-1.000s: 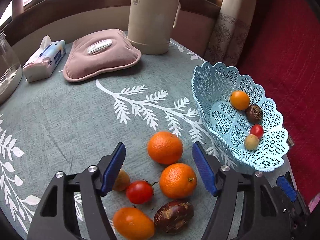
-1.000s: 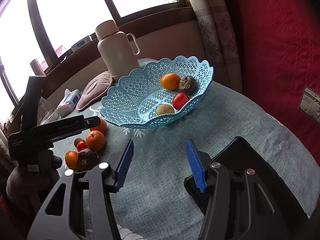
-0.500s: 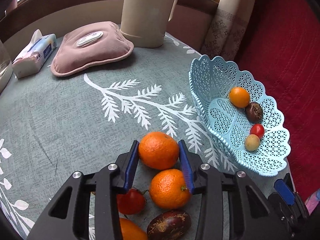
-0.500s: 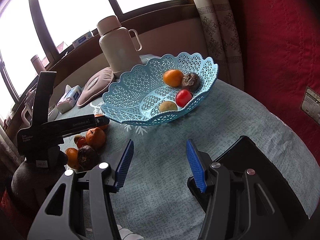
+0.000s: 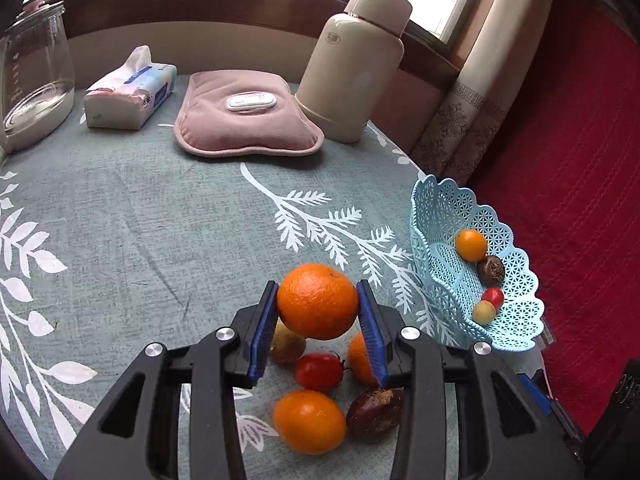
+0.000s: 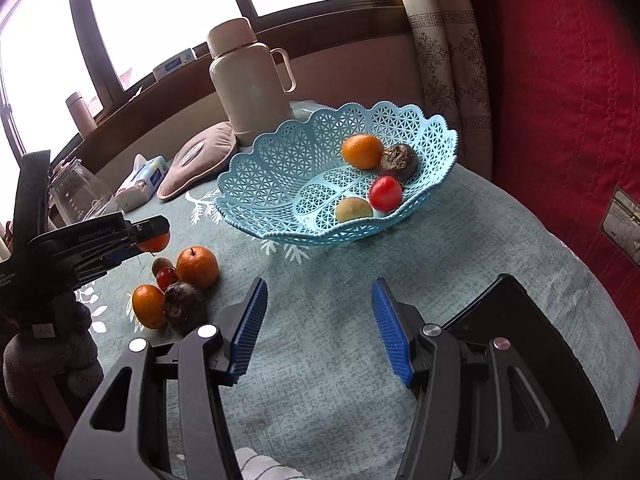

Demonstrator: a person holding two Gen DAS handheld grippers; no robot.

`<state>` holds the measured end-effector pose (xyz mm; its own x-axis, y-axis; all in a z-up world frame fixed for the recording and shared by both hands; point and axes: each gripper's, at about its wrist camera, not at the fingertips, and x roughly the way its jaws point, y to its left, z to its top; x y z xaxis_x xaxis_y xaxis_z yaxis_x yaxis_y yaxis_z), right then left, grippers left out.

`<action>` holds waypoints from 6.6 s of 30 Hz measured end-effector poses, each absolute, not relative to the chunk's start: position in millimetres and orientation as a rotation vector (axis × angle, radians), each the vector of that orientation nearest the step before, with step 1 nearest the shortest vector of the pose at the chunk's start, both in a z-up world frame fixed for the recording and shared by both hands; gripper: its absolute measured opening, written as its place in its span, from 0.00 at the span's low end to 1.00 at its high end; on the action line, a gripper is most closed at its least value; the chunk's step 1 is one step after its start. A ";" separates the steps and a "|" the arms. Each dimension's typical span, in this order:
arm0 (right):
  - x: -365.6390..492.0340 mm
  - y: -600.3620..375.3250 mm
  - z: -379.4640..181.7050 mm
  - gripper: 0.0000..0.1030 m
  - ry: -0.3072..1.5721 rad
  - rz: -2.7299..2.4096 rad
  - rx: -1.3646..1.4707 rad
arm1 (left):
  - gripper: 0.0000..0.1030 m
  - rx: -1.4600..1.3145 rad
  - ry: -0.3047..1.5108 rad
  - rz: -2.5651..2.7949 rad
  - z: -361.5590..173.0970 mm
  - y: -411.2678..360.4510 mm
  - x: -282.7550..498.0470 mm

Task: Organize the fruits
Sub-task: 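Lift the large orange with the left tool while the right tool grasps a small mandarin, then carry the mandarin into the basket and open the right tool while the left tool holds the orange, then lower the large orange into the basket and open the left tool, then withdraw the left tool from the basket while the right tool moves back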

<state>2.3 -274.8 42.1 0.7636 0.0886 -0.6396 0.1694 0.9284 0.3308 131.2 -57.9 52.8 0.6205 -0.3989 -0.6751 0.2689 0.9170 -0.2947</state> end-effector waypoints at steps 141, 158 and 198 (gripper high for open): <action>-10.3 -354.7 71.9 0.50 0.604 -0.184 0.472 | 0.39 -0.130 0.696 -0.437 78.3 -87.0 90.8; -15.0 -371.0 56.5 0.50 0.623 -0.122 0.542 | 0.39 -0.025 0.748 -0.558 76.3 -180.6 98.5; -15.4 -337.4 67.9 0.62 0.629 -0.065 0.502 | 0.95 -0.147 0.710 -0.310 92.0 -77.2 105.3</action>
